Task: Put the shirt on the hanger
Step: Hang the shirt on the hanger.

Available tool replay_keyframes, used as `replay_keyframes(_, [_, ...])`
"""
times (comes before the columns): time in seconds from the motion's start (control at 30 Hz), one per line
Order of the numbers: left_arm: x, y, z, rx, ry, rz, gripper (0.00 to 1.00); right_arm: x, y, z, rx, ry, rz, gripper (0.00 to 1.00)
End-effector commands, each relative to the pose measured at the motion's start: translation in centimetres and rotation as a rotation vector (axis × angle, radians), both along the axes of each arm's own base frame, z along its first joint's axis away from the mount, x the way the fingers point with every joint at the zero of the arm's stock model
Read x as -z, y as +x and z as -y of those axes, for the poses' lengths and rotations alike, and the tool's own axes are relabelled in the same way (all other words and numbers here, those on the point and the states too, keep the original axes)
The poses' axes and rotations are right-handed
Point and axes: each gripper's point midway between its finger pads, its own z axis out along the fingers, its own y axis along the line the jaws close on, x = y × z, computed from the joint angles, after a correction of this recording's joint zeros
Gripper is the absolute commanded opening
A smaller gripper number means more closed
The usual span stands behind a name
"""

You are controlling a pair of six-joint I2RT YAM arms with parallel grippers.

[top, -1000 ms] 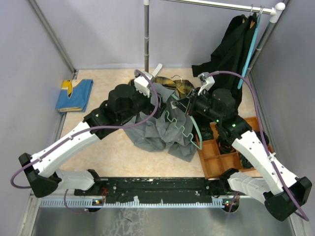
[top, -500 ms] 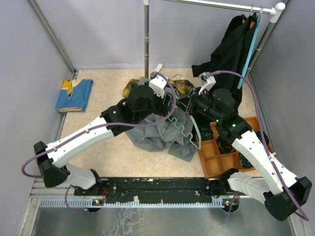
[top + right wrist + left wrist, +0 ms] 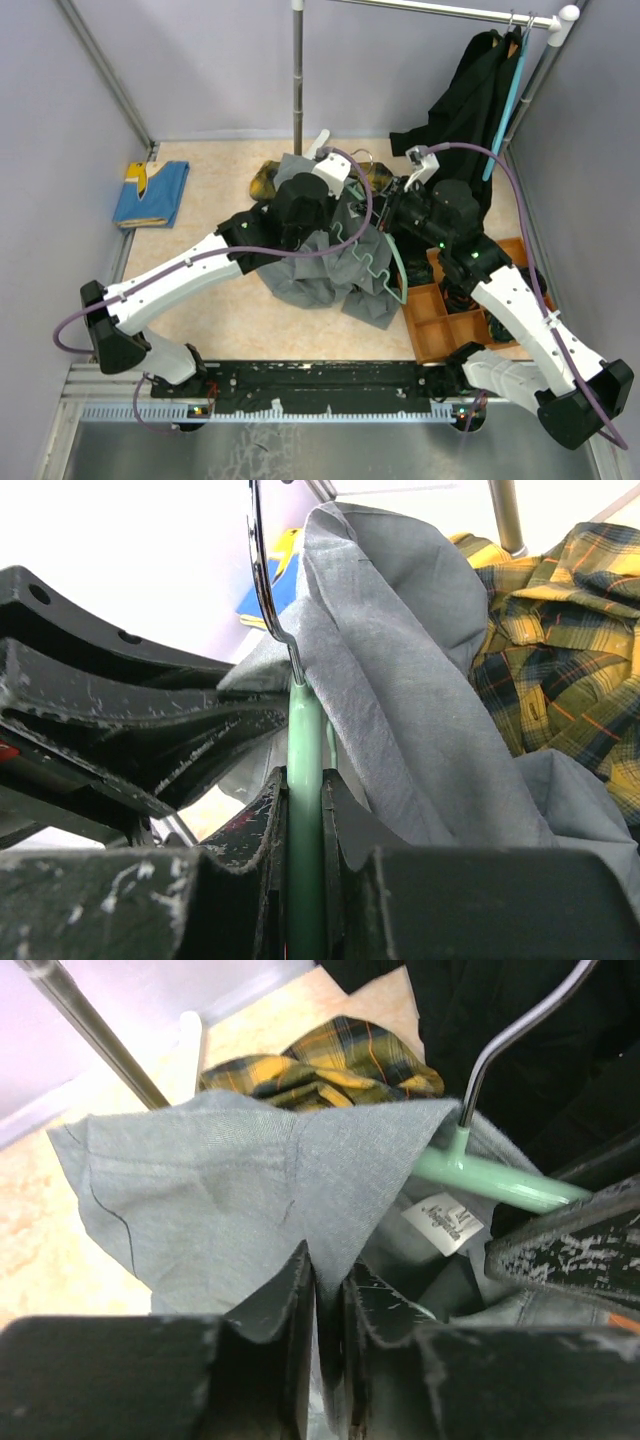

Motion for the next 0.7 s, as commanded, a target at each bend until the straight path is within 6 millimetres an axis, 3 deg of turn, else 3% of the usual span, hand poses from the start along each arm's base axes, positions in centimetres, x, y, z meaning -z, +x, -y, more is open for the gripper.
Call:
replay_keyframes(0.0, [-3.0, 0.4, 0.3, 0.002, -0.005, 0.049, 0.14, -4.7, -0.3, -0.2, -0.021, 0.121, 0.121, 0.00])
replay_keyframes(0.07, [-3.7, 0.4, 0.7, 0.020, -0.005, 0.049, 0.00, -5.4, -0.3, -0.1, -0.013, 0.148, 0.141, 0.00])
replay_keyframes(0.33, [-5.0, -0.7, 2.9, 0.099, 0.001, 0.028, 0.00, -6.9, 0.3, 0.1, 0.013, 0.189, 0.209, 0.00])
replay_keyframes(0.53, [-4.9, -1.9, 3.9, 0.136, 0.002, 0.010, 0.00, -8.6, 0.7, 0.9, 0.067, 0.246, 0.306, 0.00])
replay_keyframes(0.67, [-5.1, -2.8, 5.1, 0.163, 0.006, 0.003, 0.00, -8.6, 1.3, 1.1, 0.095, 0.256, 0.316, 0.00])
